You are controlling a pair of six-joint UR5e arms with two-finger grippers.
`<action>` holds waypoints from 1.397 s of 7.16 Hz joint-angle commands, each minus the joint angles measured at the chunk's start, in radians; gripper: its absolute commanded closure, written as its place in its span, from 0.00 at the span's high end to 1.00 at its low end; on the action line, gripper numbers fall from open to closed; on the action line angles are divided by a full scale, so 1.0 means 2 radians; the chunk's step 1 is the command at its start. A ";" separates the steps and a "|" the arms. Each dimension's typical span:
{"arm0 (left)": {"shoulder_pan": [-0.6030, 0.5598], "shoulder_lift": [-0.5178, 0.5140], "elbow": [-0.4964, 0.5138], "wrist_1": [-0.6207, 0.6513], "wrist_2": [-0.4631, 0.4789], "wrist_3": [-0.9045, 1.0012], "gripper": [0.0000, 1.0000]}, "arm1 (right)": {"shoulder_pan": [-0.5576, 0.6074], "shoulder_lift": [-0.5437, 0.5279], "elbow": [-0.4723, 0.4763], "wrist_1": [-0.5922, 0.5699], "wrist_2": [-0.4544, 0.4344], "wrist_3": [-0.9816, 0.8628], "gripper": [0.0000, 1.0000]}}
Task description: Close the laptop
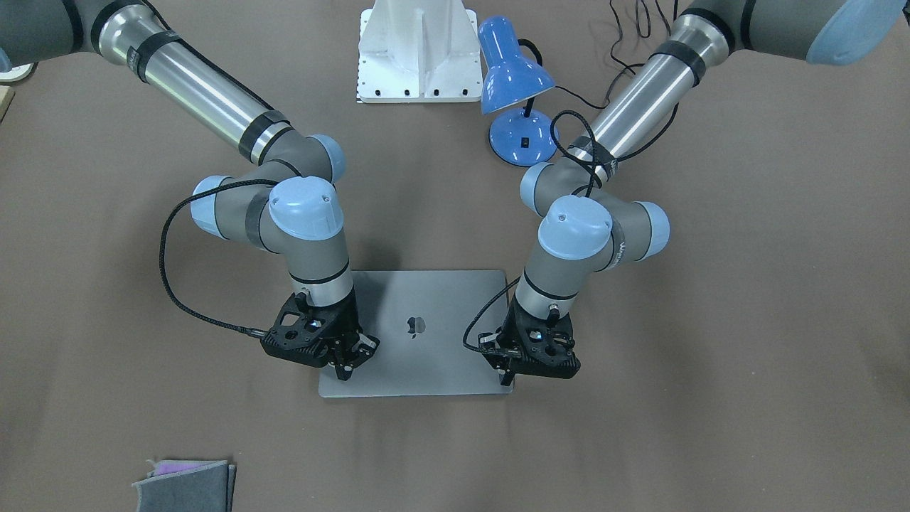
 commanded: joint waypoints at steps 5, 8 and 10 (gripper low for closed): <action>-0.023 0.007 -0.089 0.020 -0.050 -0.014 0.00 | 0.047 -0.001 0.136 -0.145 0.084 -0.043 0.00; -0.074 0.057 -0.252 0.165 -0.158 0.025 0.00 | 0.104 -0.122 0.311 -0.214 0.157 -0.113 0.00; -0.127 0.120 -0.364 0.260 -0.215 0.108 0.00 | 0.153 -0.185 0.380 -0.244 0.204 -0.182 0.00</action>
